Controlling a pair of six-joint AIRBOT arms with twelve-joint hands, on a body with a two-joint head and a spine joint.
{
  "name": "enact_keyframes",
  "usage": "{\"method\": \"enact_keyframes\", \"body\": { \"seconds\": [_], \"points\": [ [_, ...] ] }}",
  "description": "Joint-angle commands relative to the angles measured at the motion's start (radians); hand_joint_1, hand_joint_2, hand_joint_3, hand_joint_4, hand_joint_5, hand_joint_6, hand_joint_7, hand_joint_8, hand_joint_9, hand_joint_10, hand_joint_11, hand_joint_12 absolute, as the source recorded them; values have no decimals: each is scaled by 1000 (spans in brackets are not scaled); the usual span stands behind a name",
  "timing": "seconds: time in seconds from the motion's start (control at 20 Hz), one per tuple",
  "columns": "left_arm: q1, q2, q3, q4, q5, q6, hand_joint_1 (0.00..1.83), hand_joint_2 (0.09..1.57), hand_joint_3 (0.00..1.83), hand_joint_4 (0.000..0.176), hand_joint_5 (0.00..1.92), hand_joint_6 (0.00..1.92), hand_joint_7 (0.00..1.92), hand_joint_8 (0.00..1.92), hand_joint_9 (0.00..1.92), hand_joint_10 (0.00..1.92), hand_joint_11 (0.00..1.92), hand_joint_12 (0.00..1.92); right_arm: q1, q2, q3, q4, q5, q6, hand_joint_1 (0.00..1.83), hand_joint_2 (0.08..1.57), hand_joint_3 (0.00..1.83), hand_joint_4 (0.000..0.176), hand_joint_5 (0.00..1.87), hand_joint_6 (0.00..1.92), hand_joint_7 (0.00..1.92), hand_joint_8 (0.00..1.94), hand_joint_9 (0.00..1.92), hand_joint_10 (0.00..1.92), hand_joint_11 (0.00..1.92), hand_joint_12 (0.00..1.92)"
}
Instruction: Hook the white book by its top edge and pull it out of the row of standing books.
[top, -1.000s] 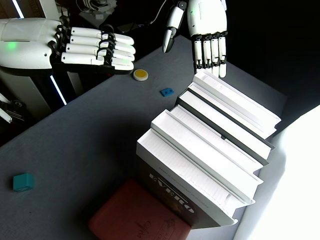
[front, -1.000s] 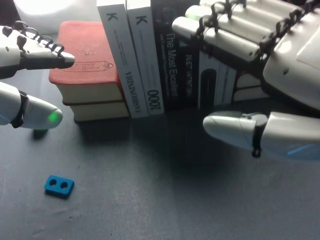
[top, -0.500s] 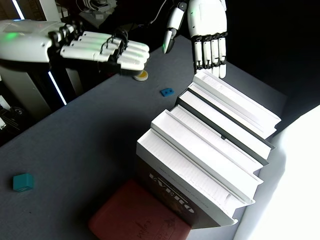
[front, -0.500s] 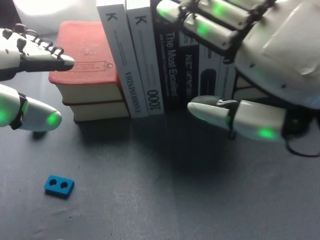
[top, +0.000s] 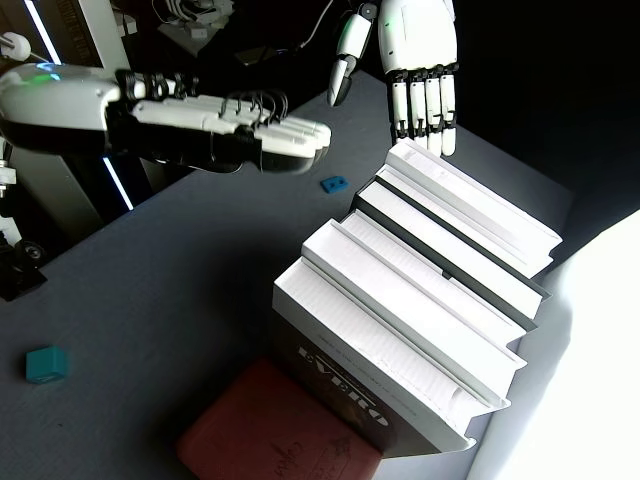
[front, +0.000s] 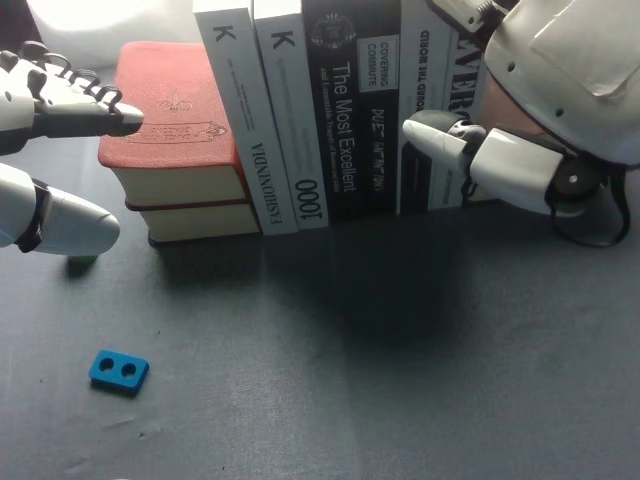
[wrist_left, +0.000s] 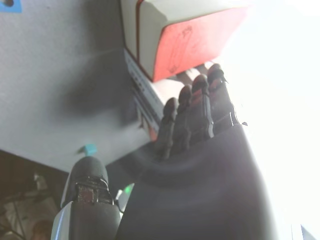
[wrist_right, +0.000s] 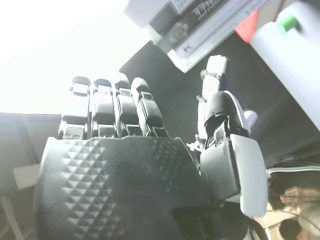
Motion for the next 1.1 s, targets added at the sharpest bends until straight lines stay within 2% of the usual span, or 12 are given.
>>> {"method": "enact_keyframes", "body": {
  "seconds": [0.0, 0.45, 0.75, 1.05],
  "points": [
    [-14, 1, -3, 10, 89, -3, 0, 1175, 22, 0, 0, 0, 0, 0, 0, 0, 0, 0, 17, 3, 8, -35, 117, -4, 0, 1277, 7, 0, 0, 0, 0, 0, 0, 0, 0, 0],
    [-18, 1, -2, 10, 86, -2, 0, 1160, 10, 0, 0, 0, 0, 0, 0, 0, 0, 0, 33, -3, 49, 45, 158, 8, 0, 1280, 3, 0, 25, 9, 3, 1, 0, 0, 0, 0],
    [-35, 1, -5, 10, 83, -2, 0, 1165, 11, 0, 0, 0, 0, 0, 0, 0, 0, 0, 57, -18, 69, 104, 112, 29, 0, 1285, 4, 0, 24, 7, 4, 1, 0, 0, 0, 0],
    [-43, 1, -5, 10, 70, -1, 0, 1161, 6, 0, 0, 0, 0, 0, 0, 0, 0, 0, 60, -67, 109, 157, 75, 23, 0, 1292, 5, 0, 20, 2, 0, 0, 0, 0, 0, 0]
  ]
}}
